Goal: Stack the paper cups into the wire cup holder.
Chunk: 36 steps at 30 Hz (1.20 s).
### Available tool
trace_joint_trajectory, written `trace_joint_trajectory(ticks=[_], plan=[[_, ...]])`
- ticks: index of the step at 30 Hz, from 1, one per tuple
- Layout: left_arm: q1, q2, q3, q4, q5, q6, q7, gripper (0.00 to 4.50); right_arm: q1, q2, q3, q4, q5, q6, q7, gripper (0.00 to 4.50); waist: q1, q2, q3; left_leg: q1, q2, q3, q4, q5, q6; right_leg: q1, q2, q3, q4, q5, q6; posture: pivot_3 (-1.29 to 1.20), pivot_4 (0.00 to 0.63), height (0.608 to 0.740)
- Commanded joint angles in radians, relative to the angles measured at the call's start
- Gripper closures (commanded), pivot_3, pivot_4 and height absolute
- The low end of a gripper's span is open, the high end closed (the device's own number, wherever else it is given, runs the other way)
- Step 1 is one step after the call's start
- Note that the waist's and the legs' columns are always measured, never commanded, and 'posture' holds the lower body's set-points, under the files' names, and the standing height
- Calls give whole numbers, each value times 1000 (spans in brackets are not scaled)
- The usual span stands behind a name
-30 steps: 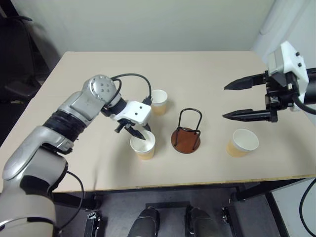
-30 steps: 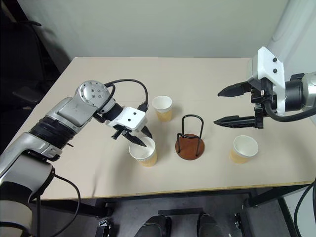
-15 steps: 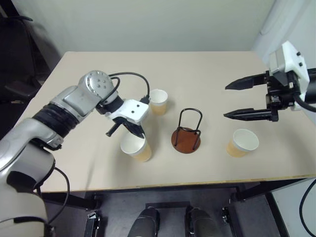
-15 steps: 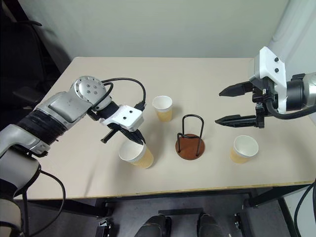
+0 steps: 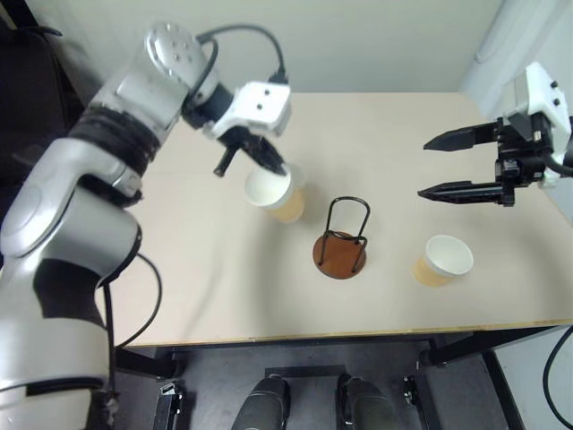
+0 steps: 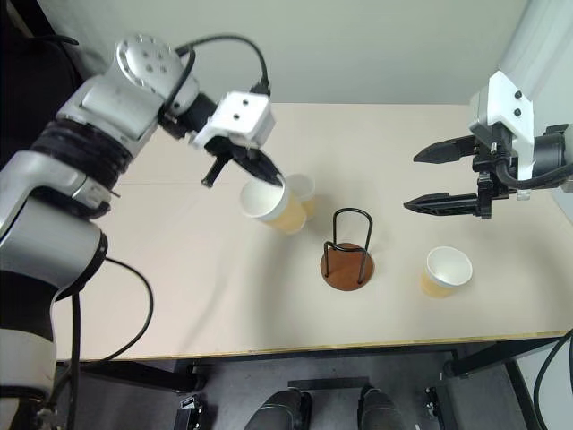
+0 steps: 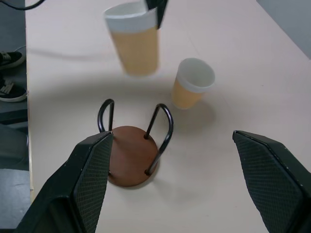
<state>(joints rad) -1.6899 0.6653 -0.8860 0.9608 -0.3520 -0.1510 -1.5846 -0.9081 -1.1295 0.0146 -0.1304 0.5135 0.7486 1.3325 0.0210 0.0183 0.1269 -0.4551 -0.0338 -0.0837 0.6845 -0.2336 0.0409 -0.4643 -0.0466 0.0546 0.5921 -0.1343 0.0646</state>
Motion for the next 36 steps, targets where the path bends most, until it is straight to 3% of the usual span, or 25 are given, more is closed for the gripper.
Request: trace_joint_trajectory(ticks=[1,15,27,36], plan=[[-74,-65,56,64,4,-11,-30,4478,-28,-19,-17,-3,-11,-16,10,484,1,0,0,0,-1,2,-1,0,0,0,1,-1,0,0,0,0,150,740],[-132,-183,60,89,-18,-20,-30,4478,-16,-71,-30,-1,-14,0,31,484,3,2,1,0,-4,10,1,-2,-1,0,-5,2,0,-3,16,0,150,740],[-148,-172,23,-24,-146,52,-30,4478,-11,-83,-32,5,-16,-7,30,484,6,3,1,1,-6,10,10,-5,4,4,-7,1,1,-4,19,0,150,740],[-115,-158,-52,-71,-154,22,-30,4478,-5,-80,-34,8,-21,-13,28,484,7,4,1,1,-7,9,16,-8,10,8,-8,2,1,-5,16,0,150,740]])
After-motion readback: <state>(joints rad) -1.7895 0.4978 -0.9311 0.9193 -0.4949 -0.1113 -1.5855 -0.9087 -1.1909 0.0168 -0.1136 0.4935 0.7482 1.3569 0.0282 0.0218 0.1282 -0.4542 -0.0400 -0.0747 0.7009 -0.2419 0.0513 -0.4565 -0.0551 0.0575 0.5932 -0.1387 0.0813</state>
